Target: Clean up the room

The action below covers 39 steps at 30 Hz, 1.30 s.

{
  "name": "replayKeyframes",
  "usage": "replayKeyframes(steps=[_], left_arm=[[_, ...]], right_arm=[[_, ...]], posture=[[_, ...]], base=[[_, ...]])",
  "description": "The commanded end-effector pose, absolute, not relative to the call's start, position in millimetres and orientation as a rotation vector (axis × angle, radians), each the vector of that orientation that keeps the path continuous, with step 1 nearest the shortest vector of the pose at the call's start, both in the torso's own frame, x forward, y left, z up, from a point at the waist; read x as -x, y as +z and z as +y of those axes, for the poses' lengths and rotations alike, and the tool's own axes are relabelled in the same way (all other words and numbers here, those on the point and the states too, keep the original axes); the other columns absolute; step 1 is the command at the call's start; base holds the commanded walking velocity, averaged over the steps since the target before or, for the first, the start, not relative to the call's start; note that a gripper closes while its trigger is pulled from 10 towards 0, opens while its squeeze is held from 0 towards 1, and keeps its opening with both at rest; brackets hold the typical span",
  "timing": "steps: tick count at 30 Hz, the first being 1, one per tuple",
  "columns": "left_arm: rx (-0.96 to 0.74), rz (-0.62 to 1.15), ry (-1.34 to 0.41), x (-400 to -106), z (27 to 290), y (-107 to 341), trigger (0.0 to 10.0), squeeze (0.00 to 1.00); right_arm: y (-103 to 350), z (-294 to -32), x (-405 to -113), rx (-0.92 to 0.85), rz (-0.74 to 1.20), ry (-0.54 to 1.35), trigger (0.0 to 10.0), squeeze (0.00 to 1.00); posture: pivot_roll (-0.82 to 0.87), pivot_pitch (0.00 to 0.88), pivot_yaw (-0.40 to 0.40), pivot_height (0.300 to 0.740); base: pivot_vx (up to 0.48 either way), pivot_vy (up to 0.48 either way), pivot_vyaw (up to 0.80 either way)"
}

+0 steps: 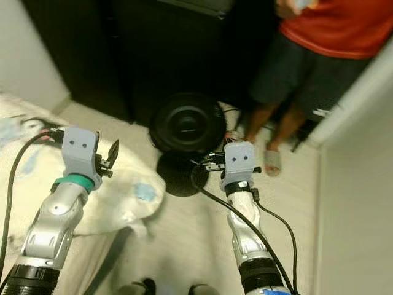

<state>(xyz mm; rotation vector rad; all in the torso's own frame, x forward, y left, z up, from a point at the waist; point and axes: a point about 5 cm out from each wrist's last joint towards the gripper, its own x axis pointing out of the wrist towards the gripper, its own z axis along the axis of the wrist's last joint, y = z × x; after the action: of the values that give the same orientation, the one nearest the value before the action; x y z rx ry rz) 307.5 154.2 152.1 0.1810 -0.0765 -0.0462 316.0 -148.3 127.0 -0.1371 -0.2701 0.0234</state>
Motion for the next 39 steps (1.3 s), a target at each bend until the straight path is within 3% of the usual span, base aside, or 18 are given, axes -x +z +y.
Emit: replayKeyframes(steps=[1,30,39], left_arm=[[-0.184,-0.043,-0.051,-305.0,151.4,144.9,10.0,0.0],[-0.189,-0.042,-0.064,-307.1,149.7,146.4,10.0,0.0],[-0.187,-0.039,-0.07,-307.1,149.4,146.2,10.0,0.0]], right_arm=[[120.0,-150.7,-313.3,0.143,-0.24,0.023,10.0,0.0],[121.6,-148.2,-313.3,0.128,-0.25,0.033,10.0,0.0],[120.0,-150.7,-313.5,0.092,-0.234,0.013,10.0,0.0]], posture=[[-0.03,0.089,0.025,0.74],[-0.03,0.088,0.03,0.74],[-0.03,0.088,0.032,0.74]], base=[[0.0,0.0,0.8],[0.0,0.0,0.8],[0.0,0.0,-0.18]])
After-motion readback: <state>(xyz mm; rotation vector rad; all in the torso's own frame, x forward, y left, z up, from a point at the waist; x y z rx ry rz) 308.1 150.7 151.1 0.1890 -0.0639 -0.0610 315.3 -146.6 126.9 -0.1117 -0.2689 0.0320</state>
